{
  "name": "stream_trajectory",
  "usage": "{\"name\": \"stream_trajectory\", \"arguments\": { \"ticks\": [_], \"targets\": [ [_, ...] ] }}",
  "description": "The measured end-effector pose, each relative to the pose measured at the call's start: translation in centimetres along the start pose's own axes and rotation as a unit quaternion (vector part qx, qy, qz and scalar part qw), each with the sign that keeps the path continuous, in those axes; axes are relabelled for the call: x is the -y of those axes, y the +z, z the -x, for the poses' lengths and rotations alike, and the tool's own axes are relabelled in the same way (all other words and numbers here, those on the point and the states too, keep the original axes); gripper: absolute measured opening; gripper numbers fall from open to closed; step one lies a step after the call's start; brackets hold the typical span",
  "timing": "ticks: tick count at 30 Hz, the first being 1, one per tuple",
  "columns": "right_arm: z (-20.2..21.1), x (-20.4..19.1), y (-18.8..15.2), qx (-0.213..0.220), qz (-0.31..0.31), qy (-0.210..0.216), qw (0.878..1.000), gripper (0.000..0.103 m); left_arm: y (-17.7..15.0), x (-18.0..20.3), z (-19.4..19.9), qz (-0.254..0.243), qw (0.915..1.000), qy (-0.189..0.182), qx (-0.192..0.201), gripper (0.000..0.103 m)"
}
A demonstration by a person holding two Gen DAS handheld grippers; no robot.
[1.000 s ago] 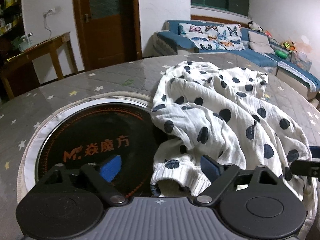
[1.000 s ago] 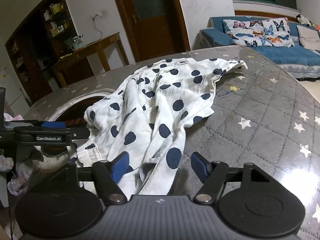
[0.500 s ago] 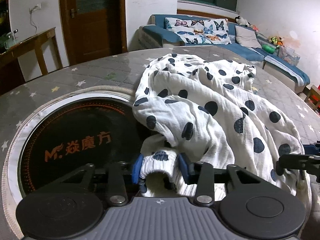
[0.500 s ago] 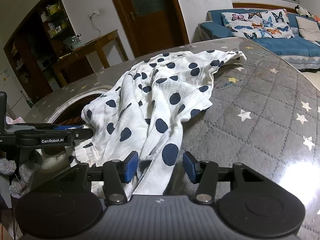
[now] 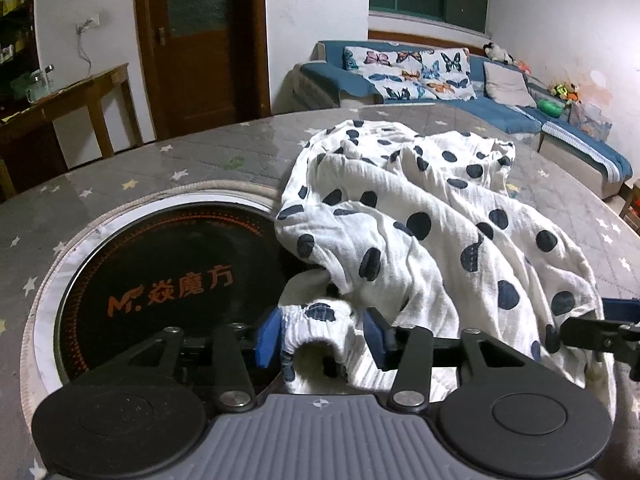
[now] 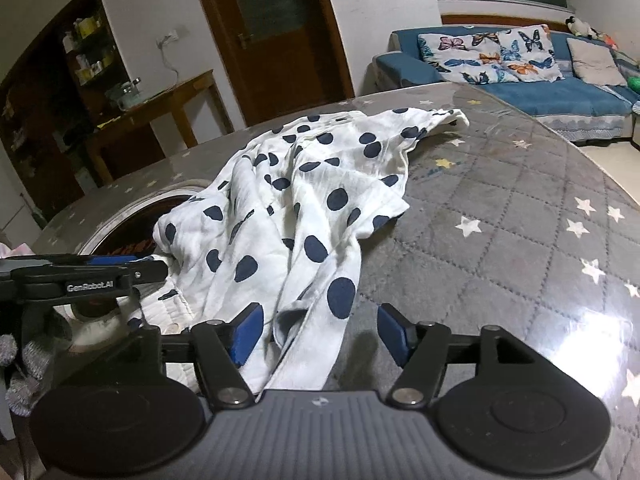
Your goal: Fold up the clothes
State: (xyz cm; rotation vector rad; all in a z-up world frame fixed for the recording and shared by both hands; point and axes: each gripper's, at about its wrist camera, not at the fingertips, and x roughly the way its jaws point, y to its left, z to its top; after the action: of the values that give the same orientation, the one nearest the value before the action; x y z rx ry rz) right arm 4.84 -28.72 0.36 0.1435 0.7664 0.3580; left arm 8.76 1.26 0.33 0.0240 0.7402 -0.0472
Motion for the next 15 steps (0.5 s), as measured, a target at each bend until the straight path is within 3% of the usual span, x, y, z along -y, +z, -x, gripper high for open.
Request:
{"name": "stream_trajectory", "arguments": {
  "ticks": [4,9,15],
  "targets": [
    [0.5,-0.5,-0.1,0.012,0.005,-0.011,1.000,0.072,-0.1,0.5,1.0,0.001,0.9999,0.009,0.008,0.072],
    [0.7,-1.1,-0.3,0.018,0.004,-0.023,1.000,0.077,-0.6,1.4,2.1,-0.008,0.9997,0.014,0.018,0.088],
    [0.8,-1.5,-0.8,0.022,-0.006,-0.034,0.999,0.082,-1.2,1.8,3.0,0.000,0.9998,0.010,0.019,0.094]
  ]
}}
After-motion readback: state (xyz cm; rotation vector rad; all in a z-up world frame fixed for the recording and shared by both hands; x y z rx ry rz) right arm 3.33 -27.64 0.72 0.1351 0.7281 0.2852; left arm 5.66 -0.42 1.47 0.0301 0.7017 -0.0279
